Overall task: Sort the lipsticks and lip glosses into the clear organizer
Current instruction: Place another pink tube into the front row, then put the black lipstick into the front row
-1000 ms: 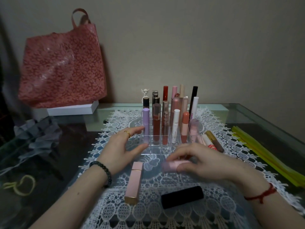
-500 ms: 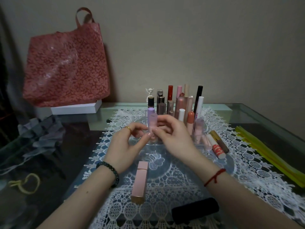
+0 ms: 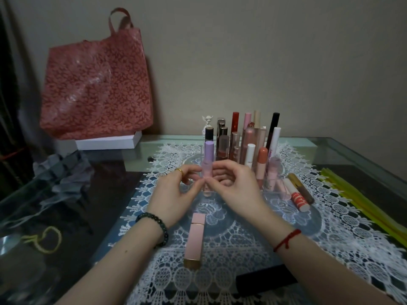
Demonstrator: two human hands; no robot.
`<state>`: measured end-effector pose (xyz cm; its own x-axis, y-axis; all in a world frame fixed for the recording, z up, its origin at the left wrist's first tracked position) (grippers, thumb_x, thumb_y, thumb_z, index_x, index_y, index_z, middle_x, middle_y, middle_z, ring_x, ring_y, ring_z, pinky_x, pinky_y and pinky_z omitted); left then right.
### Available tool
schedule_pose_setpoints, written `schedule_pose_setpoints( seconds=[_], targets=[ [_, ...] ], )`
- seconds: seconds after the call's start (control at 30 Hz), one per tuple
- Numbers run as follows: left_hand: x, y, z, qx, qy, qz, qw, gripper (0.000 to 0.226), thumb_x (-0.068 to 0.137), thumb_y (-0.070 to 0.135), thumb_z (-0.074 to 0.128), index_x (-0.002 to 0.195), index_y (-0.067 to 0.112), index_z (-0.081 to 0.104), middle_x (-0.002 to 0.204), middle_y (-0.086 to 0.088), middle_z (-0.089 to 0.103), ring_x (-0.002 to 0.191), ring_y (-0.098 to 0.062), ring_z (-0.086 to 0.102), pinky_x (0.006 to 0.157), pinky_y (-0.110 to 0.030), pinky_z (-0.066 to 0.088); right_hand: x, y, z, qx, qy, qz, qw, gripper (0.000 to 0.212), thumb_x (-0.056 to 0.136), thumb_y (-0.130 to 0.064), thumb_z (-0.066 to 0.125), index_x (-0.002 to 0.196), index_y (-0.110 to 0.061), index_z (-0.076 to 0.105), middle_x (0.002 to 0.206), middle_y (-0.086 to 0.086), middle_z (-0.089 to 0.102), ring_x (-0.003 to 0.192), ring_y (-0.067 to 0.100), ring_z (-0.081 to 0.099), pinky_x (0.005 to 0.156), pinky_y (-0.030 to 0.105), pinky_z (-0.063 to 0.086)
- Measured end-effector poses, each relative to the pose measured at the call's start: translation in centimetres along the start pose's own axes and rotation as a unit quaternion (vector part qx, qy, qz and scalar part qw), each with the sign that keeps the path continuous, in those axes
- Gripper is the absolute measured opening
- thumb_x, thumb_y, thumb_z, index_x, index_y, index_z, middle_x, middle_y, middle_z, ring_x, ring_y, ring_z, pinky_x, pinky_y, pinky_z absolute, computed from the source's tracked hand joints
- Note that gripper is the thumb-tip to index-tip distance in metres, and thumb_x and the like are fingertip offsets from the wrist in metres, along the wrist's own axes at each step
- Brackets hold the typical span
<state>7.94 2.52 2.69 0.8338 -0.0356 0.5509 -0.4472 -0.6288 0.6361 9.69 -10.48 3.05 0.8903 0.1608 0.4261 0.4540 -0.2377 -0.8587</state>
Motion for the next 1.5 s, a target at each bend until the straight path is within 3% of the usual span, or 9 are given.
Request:
schedule_pose_setpoints(
  seconds=[0.17, 0.83, 1.0, 1.2, 1.33, 1.4, 1.43, 1.47, 1.5],
  targets=[
    [0.2, -0.6, 0.3, -0.001, -0.007, -0.011, 1.000, 0.019, 0.078, 0.029, 0.064, 0.093, 0.038, 0.056, 0.080, 0.021, 0.062, 0.080, 0.011, 0.057, 0.072, -0.009, 0.044, -0.1, -0.1, 0.0, 0.002, 0.008, -0.004, 1.000, 0.019, 0.076, -0.018, 0.071, 0.093, -0.017, 0.063, 0.079, 0.002, 0.066, 0.071, 0.010, 0.061, 0.064, 0.019, 0.054],
    [0.0, -0.8, 0.2, -0.012, -0.009, -0.035, 0.999, 0.020, 0.080, 0.025, 0.063, 0.101, 0.029, 0.062, 0.081, 0.018, 0.064, 0.081, 0.007, 0.058, 0.075, -0.013, 0.044, -0.2, -1.9, -2.3, -0.057, 0.012, -0.013, 0.998, 0.029, 0.075, -0.011, 0.069, 0.101, -0.021, 0.064, 0.087, -0.009, 0.064, 0.081, 0.005, 0.061, 0.071, 0.015, 0.053],
    [0.0, -0.5, 0.0, -0.018, -0.002, -0.033, 0.999, 0.019, 0.081, 0.025, 0.062, 0.096, 0.036, 0.058, 0.080, 0.019, 0.062, 0.079, 0.009, 0.057, 0.071, -0.010, 0.041, -2.3, -4.8, -3.0, -0.114, -0.120, -0.022, 0.986, 0.021, 0.070, -0.032, 0.066, 0.090, -0.037, 0.062, 0.085, -0.015, 0.066, 0.079, -0.001, 0.061, 0.074, 0.015, 0.053],
    [-0.1, -0.7, 0.0, -0.008, -0.001, -0.038, 0.999, 0.018, 0.082, 0.024, 0.061, 0.096, 0.034, 0.059, 0.077, 0.017, 0.062, 0.079, 0.007, 0.056, 0.068, -0.010, 0.039, -9.0, -4.5, -2.5, -0.245, -0.307, -0.045, 0.919, 0.032, 0.068, -0.054, 0.059, 0.100, -0.055, 0.054, 0.105, -0.033, 0.056, 0.095, -0.013, 0.052, 0.080, 0.010, 0.046],
    [-0.1, -0.7, 0.0, -0.010, -0.001, -0.041, 0.999, 0.018, 0.081, 0.023, 0.061, 0.094, 0.036, 0.059, 0.076, 0.018, 0.062, 0.077, 0.008, 0.056, 0.065, -0.008, 0.039, -11.5, -4.4, -3.3, -0.217, -0.322, -0.081, 0.918, 0.042, 0.067, -0.043, 0.074, 0.105, -0.045, 0.059, 0.094, -0.013, 0.065, 0.087, -0.004, 0.059, 0.075, 0.011, 0.045],
    [-0.1, -0.7, 0.0, -0.011, -0.001, -0.040, 0.999, 0.018, 0.081, 0.023, 0.061, 0.094, 0.035, 0.059, 0.078, 0.018, 0.062, 0.077, 0.007, 0.056, 0.067, -0.011, 0.039, -12.6, -3.1, -2.0, -0.233, -0.364, -0.102, 0.896, 0.046, 0.052, -0.051, 0.076, 0.096, -0.038, 0.068, 0.081, -0.015, 0.062, 0.070, -0.014, 0.059, 0.067, 0.005, 0.045],
    [-0.1, -0.7, 0.0, -0.010, -0.003, -0.040, 0.999, 0.018, 0.082, 0.023, 0.061, 0.095, 0.034, 0.059, 0.078, 0.018, 0.062, 0.077, 0.006, 0.056, 0.067, -0.012, 0.040, -13.7, -2.0, -1.6, -0.217, -0.390, -0.072, 0.892, 0.043, 0.041, -0.057, 0.072, 0.082, -0.042, 0.071, 0.071, -0.018, 0.057, 0.057, -0.019, 0.055, 0.059, 0.002, 0.043],
    [-0.2, -0.7, 0.1, -0.008, -0.004, -0.042, 0.999, 0.017, 0.082, 0.024, 0.061, 0.097, 0.033, 0.060, 0.079, 0.018, 0.062, 0.078, 0.006, 0.056, 0.067, -0.012, 0.040, -14.1, -1.1, -1.2, -0.214, -0.407, -0.050, 0.887, 0.024, 0.044, -0.056, 0.072, 0.065, -0.047, 0.069, 0.063, -0.022, 0.056, 0.052, -0.021, 0.052, 0.056, 0.000, 0.042],
    [-0.2, -0.8, 0.1, -0.008, -0.006, -0.043, 0.999, 0.018, 0.082, 0.023, 0.061, 0.097, 0.032, 0.060, 0.080, 0.018, 0.062, 0.078, 0.005, 0.056, 0.067, -0.012, 0.039, -13.9, -1.5, -0.9, -0.223, -0.403, -0.096, 0.883, 0.007, 0.059, -0.049, 0.074, 0.063, -0.049, 0.068, 0.063, -0.022, 0.061, 0.058, -0.020, 0.054, 0.059, 0.001, 0.043]
  ],
)
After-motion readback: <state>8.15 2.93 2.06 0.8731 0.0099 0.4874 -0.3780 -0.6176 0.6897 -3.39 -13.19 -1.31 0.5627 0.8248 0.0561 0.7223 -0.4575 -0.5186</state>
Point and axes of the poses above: each hand's wrist, its own x-axis towards the middle knuckle, its own z-axis out of the palm, y = z × x, the point moved 9 cm from there along x, towards the middle knuckle
